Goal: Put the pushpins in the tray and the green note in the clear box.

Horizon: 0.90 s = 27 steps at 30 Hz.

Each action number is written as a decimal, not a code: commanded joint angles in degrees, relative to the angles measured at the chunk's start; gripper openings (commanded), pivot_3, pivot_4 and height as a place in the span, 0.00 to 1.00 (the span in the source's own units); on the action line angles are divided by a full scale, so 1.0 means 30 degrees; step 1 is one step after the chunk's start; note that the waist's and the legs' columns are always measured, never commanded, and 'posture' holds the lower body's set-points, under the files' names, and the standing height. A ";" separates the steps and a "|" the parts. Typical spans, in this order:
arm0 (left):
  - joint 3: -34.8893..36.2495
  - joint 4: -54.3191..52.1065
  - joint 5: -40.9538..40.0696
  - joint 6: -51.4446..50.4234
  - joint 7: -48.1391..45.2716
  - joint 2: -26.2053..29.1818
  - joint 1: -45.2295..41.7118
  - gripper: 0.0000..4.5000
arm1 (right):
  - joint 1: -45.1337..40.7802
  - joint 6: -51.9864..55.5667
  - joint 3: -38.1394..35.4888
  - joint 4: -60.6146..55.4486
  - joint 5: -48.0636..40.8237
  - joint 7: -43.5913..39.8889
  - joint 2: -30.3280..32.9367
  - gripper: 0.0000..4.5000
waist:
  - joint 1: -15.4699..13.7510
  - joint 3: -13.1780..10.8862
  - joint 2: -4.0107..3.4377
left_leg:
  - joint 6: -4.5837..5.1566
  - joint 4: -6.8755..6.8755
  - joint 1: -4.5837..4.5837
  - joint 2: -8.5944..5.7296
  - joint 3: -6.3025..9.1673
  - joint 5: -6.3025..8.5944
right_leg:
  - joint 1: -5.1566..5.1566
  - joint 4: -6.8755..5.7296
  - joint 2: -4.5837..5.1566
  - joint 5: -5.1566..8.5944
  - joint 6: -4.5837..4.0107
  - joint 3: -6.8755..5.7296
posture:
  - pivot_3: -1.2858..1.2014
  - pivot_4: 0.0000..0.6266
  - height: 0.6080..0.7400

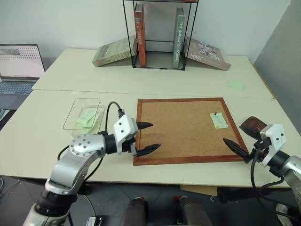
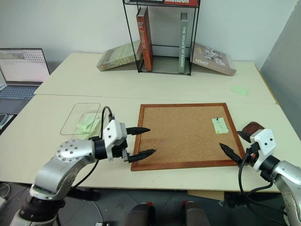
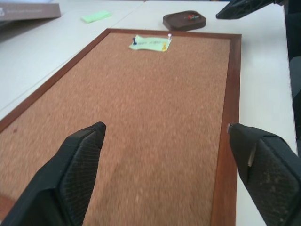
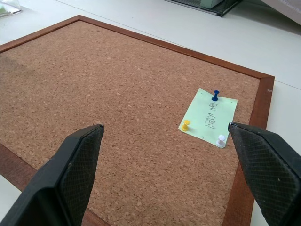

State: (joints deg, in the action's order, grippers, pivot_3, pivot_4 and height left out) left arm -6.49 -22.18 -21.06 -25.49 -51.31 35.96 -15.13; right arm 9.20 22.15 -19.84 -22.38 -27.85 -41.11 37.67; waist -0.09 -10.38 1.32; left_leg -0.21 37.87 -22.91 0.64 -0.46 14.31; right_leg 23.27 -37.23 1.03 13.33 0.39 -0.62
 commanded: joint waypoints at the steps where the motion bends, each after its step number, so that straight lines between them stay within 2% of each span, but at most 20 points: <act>1: -0.1191 0.0748 0.0802 0.0129 0.0474 -0.0963 -0.1629 0.75 | 0.0238 0.0333 0.0067 -0.1213 -0.0482 0.0188 -0.0196 1.00 | 0.0001 0.0001 0.0001 | 0.0000 -0.0002 -0.0002 0.0000 0.0002 0.0000 | 0.0000 0.0002 -0.0001 -0.0005 0.0009 0.0000 | 0.52 0.24 1.00; 8: -0.3333 0.3573 0.2440 0.0788 0.0928 -0.3163 -0.4012 0.46 | -0.0246 0.0540 0.0404 -0.1369 -0.0556 0.0756 -0.0753 1.00 | 0.0012 0.0001 0.0001 | 0.0001 0.0004 -0.0003 -0.0009 -0.0004 0.0000 | 0.0000 0.0002 -0.0014 -0.0016 0.0027 0.0008 | 0.52 0.24 1.00; 12: -0.3999 0.5977 0.3274 0.1651 0.1141 -0.4476 -0.4954 0.33 | -0.0577 0.0586 0.0610 -0.1372 -0.0425 0.1018 -0.0965 1.00 | 0.0036 0.0002 -0.0001 | 0.0002 0.0010 -0.0004 -0.0014 -0.0002 -0.0001 | -0.0001 -0.0003 -0.0071 -0.0017 0.0030 0.0009 | 0.52 0.24 1.00; 19: -0.4994 1.1720 0.4695 0.3996 0.0990 -0.7127 -0.7038 0.03 | -0.1220 -0.0934 0.1838 -0.0565 0.1785 0.1303 -0.0754 1.00 | -0.0006 0.0001 0.0002 | 0.0002 0.0011 -0.0015 -0.0021 -0.0002 0.0000 | 0.0001 0.0002 -0.0104 -0.0023 0.0041 0.0016 | 0.52 0.24 1.00; 20: -0.5059 1.2411 0.4894 0.4434 0.0899 -0.7352 -0.7223 0.00 | -0.1348 -0.1118 0.2007 -0.0431 0.2041 0.1343 -0.0755 1.00 | 0.0014 0.0001 0.0001 | 0.0002 0.0013 -0.0017 -0.0021 -0.0005 -0.0001 | 0.0002 0.0004 -0.0104 -0.0028 0.0049 0.0017 | 0.52 0.24 1.00; 27: -0.5636 1.6783 0.6144 0.6486 -0.0024 -0.8484 -0.7975 0.00 | -0.3738 -0.0477 0.3190 0.1958 0.3895 0.2277 -0.0545 1.00 | 0.0050 0.0002 0.0001 | 0.0002 0.0014 -0.0010 -0.0007 -0.0014 -0.0001 | 0.0006 -0.0004 -0.0124 -0.0035 0.0057 0.0017 | 0.52 0.24 1.00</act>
State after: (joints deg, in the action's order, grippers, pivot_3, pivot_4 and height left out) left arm -22.70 26.39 -3.57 -7.98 -49.95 11.06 -37.89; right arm 0.04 20.04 -10.85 -18.08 -18.54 -35.93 35.08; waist 0.07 -10.37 1.32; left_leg -0.20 37.91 -22.94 0.62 -0.50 14.30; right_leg 23.29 -37.24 0.66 13.22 0.56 -0.57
